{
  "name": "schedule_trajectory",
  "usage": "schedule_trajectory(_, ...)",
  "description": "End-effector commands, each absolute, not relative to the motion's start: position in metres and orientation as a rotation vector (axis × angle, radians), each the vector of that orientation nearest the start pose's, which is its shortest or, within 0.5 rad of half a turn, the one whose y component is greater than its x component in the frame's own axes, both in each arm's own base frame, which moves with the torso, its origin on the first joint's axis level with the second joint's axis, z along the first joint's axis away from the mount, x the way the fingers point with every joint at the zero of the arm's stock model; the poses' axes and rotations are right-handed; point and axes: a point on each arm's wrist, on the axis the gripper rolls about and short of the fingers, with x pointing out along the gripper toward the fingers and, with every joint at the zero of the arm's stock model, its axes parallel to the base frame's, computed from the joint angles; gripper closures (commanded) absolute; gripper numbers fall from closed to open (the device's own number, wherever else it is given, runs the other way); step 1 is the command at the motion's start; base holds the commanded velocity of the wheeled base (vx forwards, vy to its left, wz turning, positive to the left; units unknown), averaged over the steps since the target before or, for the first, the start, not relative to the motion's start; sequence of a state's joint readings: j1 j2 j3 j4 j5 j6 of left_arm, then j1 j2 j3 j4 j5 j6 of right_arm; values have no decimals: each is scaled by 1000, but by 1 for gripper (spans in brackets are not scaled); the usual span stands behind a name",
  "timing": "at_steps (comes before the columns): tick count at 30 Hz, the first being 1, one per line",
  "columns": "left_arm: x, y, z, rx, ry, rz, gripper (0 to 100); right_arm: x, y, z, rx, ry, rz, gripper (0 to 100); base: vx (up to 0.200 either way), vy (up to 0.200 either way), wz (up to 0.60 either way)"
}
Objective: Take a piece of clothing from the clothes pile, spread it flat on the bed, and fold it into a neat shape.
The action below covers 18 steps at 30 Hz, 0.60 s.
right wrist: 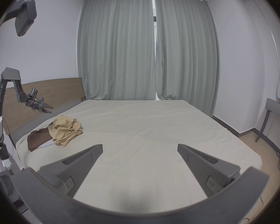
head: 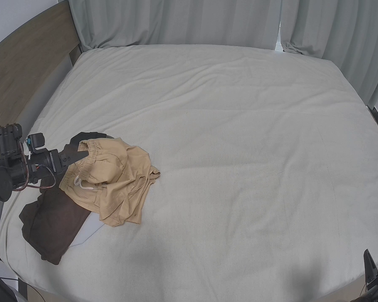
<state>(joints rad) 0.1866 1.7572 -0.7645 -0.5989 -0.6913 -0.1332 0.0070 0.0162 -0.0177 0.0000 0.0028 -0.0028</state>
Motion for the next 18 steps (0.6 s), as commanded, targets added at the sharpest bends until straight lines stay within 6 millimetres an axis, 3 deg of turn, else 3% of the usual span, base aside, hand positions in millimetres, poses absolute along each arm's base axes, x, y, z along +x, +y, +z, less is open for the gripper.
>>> schedule_trajectory(1, 318, 44, 139, -306, 424, -475, 0, -23, 0, 76, -3, -2, 11, 0, 0, 0, 0)
schedule_trajectory(10, 340, 46, 126, -312, 446, -478, 0, -23, 0, 76, -3, -2, 11, 0, 0, 0, 0)
schedule_trajectory(18, 349, 36, 118, -292, 459, -514, 0, -23, 0, 75, -2, 0, 9, 0, 0, 0, 0)
